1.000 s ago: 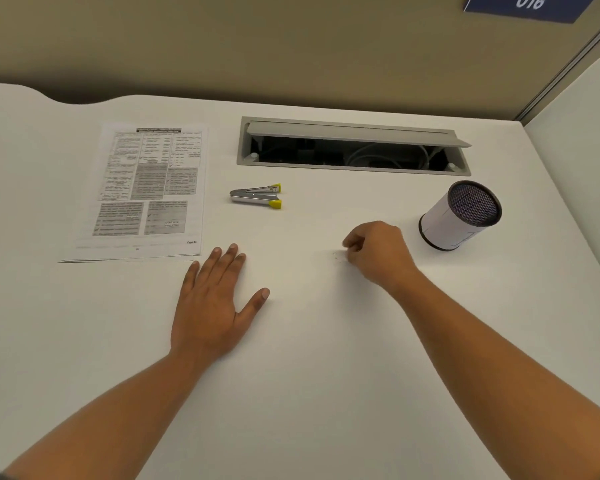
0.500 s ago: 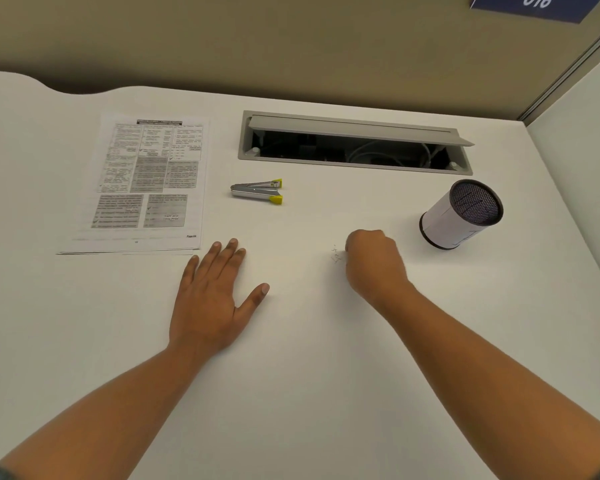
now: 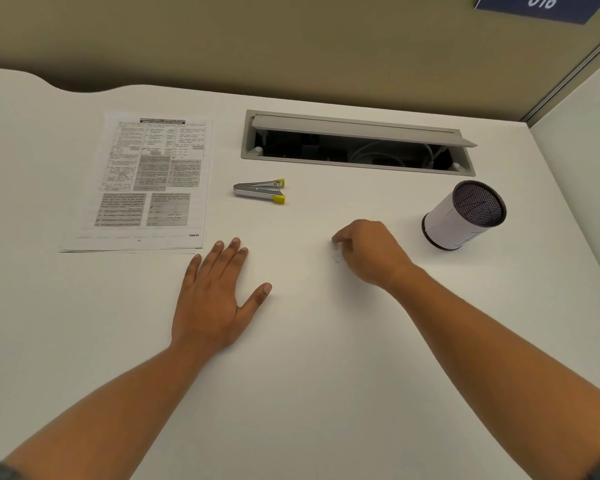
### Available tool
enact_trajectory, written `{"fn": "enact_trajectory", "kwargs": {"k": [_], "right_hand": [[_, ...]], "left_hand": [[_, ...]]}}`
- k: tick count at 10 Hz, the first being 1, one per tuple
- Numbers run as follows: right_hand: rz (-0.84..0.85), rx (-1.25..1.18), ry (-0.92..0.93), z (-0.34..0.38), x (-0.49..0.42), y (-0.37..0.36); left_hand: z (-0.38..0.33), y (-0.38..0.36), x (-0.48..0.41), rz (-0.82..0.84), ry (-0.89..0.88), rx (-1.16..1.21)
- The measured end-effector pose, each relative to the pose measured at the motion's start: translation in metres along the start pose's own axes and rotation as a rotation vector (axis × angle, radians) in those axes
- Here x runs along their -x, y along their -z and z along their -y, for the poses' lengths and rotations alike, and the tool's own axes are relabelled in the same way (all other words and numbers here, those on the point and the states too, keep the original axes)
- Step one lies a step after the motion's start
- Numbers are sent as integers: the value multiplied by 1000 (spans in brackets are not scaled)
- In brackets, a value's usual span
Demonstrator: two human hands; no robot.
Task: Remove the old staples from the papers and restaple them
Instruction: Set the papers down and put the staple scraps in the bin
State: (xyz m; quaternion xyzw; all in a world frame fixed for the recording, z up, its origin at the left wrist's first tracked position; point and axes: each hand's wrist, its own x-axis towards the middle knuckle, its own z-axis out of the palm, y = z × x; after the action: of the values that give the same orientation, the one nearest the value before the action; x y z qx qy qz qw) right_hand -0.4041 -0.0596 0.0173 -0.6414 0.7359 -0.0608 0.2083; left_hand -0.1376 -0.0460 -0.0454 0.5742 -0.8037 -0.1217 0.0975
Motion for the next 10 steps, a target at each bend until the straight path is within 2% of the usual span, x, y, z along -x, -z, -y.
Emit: {"fn": "enact_trajectory", "kwargs": {"k": [1,3,6,10], "right_hand": [[89,113,89,3,2,-6],[134,286,164,8,8,-3],[77,271,32,15,3,-11],[50,301,6,22,1,-14]], "left_hand": [[0,0,0,0,0,5],[0,0,0,-4,-2,-8],[0,-1,1,-9,-3,-3],[0,-1,0,-10,-2,11]]}}
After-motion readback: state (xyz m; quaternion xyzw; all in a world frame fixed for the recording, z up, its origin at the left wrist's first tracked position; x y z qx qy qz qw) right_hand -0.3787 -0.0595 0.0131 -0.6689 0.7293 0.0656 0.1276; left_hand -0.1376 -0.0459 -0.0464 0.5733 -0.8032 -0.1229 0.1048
